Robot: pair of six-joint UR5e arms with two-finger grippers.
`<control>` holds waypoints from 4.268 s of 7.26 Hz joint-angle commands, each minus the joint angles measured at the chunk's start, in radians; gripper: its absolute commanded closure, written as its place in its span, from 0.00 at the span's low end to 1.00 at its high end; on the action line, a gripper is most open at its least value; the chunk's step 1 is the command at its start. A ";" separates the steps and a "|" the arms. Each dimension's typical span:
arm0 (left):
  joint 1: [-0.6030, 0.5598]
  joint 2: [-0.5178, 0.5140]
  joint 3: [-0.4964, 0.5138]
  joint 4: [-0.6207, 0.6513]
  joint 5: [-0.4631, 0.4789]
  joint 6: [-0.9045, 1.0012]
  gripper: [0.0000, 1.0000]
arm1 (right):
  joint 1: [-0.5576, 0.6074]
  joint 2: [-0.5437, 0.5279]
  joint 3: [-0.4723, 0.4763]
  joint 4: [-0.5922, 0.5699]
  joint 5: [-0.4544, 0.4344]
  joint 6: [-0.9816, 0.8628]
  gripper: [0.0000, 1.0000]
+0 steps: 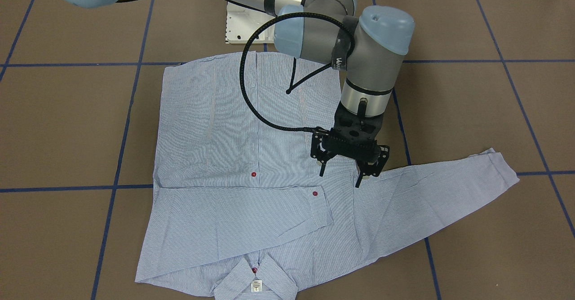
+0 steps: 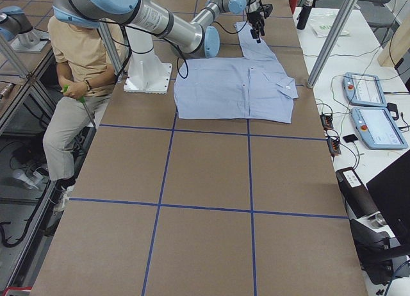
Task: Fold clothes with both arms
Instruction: 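Carry the sleeve with the right gripper across the shirt toward the collar, then release the sleeve and raise the right gripper while the left gripper grasps its cuff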
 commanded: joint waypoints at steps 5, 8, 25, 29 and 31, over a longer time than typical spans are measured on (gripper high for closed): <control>0.341 -0.050 0.183 -0.365 0.281 -0.483 0.00 | 0.271 -0.612 0.845 -0.172 0.323 -0.415 0.00; 0.443 -0.060 0.358 -0.591 0.362 -0.761 0.00 | 0.444 -0.938 1.092 -0.161 0.480 -0.716 0.00; 0.576 -0.106 0.549 -0.725 0.407 -0.905 0.52 | 0.600 -1.140 1.180 -0.156 0.585 -0.973 0.00; 0.568 -0.103 0.532 -0.730 0.401 -0.905 1.00 | 0.600 -1.140 1.178 -0.158 0.585 -0.971 0.00; 0.509 -0.105 0.469 -0.707 0.302 -0.898 1.00 | 0.600 -1.140 1.178 -0.158 0.583 -0.971 0.00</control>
